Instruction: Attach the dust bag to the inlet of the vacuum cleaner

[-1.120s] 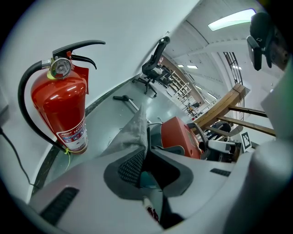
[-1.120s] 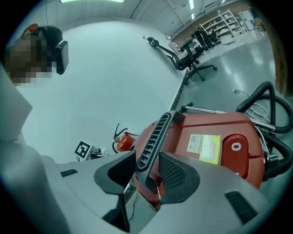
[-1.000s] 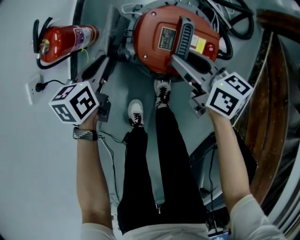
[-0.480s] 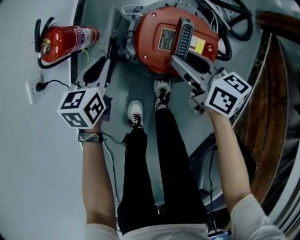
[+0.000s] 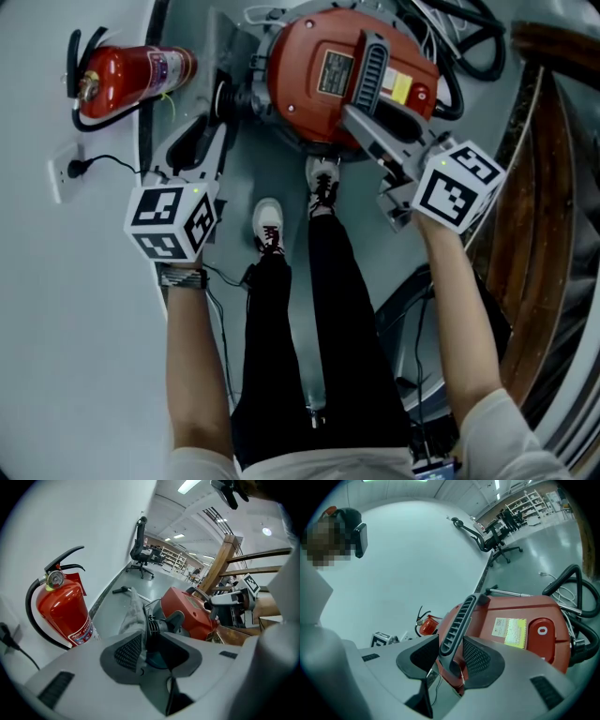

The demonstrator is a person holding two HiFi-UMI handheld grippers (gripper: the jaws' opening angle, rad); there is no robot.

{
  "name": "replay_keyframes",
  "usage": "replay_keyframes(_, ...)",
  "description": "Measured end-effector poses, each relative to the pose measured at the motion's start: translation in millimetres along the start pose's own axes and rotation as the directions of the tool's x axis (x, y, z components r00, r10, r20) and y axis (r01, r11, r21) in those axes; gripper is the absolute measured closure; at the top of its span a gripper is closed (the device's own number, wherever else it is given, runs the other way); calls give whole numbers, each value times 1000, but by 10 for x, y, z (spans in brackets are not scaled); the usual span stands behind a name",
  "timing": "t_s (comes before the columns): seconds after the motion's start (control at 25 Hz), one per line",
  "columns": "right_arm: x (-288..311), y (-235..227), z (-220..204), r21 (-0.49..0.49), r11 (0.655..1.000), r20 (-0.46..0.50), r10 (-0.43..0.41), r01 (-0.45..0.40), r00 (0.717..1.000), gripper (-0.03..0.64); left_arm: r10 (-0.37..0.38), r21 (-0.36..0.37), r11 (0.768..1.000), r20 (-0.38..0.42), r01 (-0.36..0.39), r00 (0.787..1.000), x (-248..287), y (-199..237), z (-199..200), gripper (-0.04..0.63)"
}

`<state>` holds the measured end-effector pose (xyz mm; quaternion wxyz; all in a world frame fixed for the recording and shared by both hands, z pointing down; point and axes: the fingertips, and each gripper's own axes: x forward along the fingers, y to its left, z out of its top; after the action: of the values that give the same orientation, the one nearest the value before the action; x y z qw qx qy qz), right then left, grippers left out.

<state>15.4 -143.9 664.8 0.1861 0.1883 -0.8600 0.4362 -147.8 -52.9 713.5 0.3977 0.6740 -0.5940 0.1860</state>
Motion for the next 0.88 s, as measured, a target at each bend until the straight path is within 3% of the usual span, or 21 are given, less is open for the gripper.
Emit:
replay_keyframes(0.32,2,5,-1,-1,1000,-1,4,-4,1000,448,42,-26,999,30,-42,999,61,-13,19,490)
replay_keyframes(0.44,2,4,-5,-1,1000,-4,5,-5,1000,448,80,-46,996,51,-77,996,68,39,16,545)
replay_keyframes(0.56,5,7,-8,-3,1000,-7,5,-5,1000,448,98,-63,994,61,-94,993,53,90,18,558)
replay_keyframes(0.72,5,14,-6,-10,1000,-7,5,-5,1000,448,78,-86,994,68,-73,995,42,118,26,571)
replay_keyframes(0.88,10,13,-10,-12,1000,-12,7,-7,1000,449,50,-59,997,61,-47,997,49,91,31,573)
